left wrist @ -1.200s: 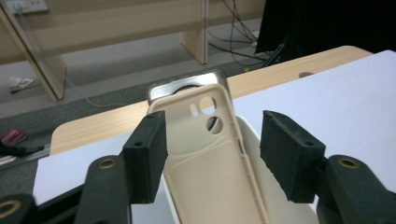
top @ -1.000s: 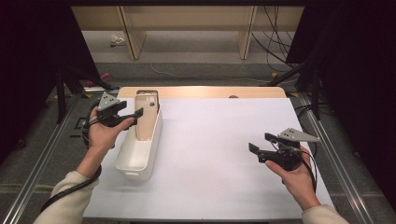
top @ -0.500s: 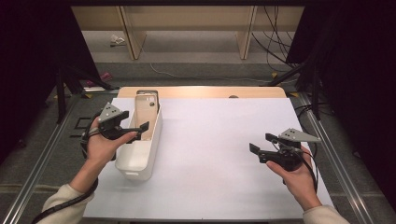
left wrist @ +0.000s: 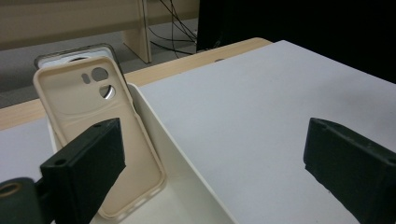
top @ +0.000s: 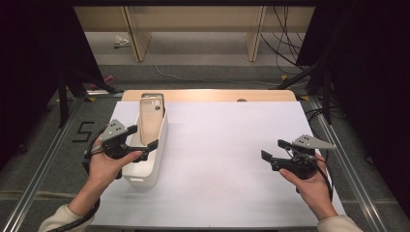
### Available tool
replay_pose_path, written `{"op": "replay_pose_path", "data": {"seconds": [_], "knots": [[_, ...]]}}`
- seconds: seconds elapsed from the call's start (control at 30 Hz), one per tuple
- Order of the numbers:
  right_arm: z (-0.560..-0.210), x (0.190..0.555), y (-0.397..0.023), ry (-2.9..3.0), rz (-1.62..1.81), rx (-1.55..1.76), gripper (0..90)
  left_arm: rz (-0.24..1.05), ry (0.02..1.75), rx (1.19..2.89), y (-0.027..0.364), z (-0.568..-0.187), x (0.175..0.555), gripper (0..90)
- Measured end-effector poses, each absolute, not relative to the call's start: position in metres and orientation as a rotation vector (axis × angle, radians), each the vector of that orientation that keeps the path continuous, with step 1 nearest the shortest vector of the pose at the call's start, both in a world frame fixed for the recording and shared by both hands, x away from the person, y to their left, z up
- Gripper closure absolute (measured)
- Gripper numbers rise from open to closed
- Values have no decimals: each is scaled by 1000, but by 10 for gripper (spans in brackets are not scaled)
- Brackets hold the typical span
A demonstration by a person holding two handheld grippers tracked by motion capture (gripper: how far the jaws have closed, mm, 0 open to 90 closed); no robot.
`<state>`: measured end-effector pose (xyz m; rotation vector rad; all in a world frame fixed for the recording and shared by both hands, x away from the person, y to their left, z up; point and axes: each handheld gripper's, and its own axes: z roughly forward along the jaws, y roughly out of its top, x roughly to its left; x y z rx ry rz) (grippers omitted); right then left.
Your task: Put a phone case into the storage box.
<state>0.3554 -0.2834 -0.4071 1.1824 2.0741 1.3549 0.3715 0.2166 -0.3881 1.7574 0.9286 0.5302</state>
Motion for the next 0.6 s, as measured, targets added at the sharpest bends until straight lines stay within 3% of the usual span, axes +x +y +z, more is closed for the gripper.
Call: {"op": "replay_pose_path", "data": {"seconds": [0.6], "knots": [[-408,354,-283,2098,1354,1170,201,562,842,1769,214,-401,352,41]]}}
